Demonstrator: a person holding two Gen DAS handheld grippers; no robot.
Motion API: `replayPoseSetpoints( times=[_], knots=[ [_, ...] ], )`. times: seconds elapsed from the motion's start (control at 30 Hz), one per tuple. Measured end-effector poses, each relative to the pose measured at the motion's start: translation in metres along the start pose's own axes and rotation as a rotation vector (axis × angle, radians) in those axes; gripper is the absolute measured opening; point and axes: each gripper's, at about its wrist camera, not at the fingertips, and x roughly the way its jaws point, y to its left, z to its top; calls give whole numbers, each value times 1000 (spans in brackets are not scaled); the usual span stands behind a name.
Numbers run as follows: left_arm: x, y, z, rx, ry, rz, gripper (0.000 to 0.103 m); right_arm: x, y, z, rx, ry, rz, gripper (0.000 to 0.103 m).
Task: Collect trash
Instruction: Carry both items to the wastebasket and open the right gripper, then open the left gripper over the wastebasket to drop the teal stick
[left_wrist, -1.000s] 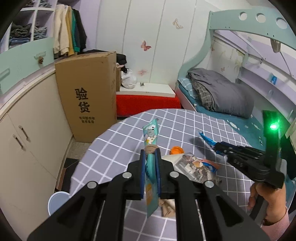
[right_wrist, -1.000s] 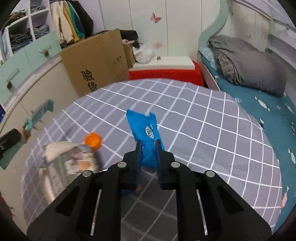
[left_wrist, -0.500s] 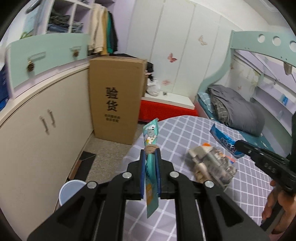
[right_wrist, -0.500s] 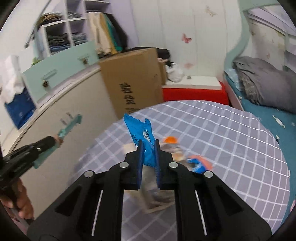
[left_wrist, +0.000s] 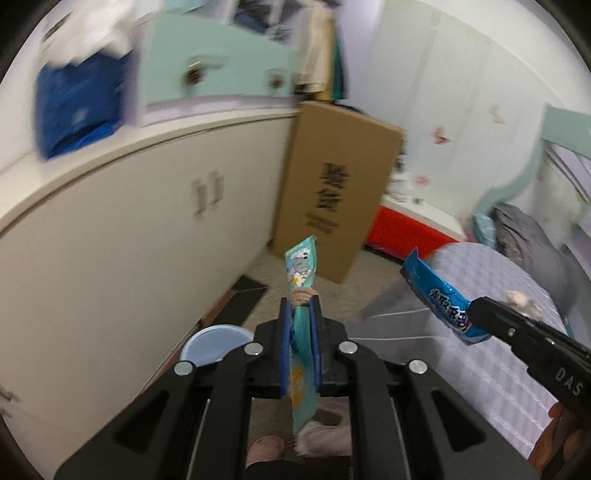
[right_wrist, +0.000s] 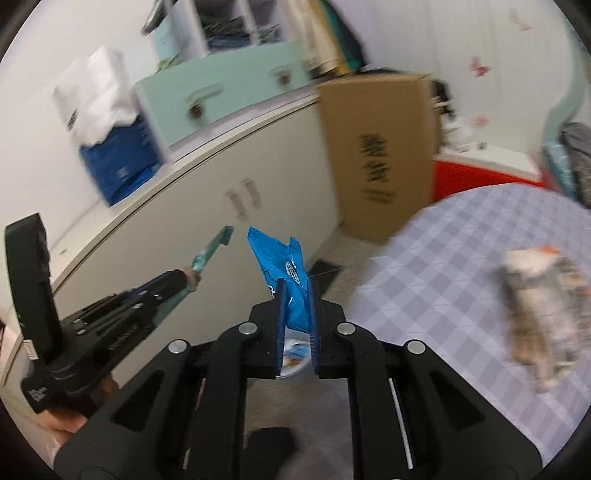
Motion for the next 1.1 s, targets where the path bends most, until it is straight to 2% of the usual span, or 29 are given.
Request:
replayPoseSetpoints(
  times=[0.07, 0.17, 0.3, 0.4, 0.53, 0.67, 0.7, 0.73, 0.77, 0.9, 1.1],
  knots=[
    [13, 32, -4, -29, 24, 62, 9, 30, 23, -2, -13, 33, 38, 11],
    [34, 66, -11, -68, 63, 101, 9, 76, 48, -8, -17, 80, 75, 11],
    [74, 114, -22, -109, 132, 160, 9, 150, 70, -19, -24, 161, 81, 11],
    [104, 142, -30, -129, 180, 198, 9, 198, 72, -27, -20, 209, 76, 11],
    [141, 170, -41, -169, 248, 208, 9, 255, 67, -37, -23, 244, 80, 12],
    [170, 182, -54, -193, 302, 209, 9, 305, 56, -51, 13, 315, 68, 25],
    [178, 183, -57, -197, 319, 205, 10, 314, 53, -55, 12, 335, 51, 33],
    [184, 184, -59, -199, 329, 205, 10, 319, 52, -59, 3, 343, 32, 59],
    [187, 184, -62, -201, 336, 205, 10, 323, 52, -63, -1, 344, 28, 63],
    [203, 179, -67, -194, 357, 185, 10, 322, 40, -71, 19, 351, -2, 63],
    [210, 168, -74, -175, 376, 162, 10, 312, 37, -72, -20, 324, -43, 68]
  ],
)
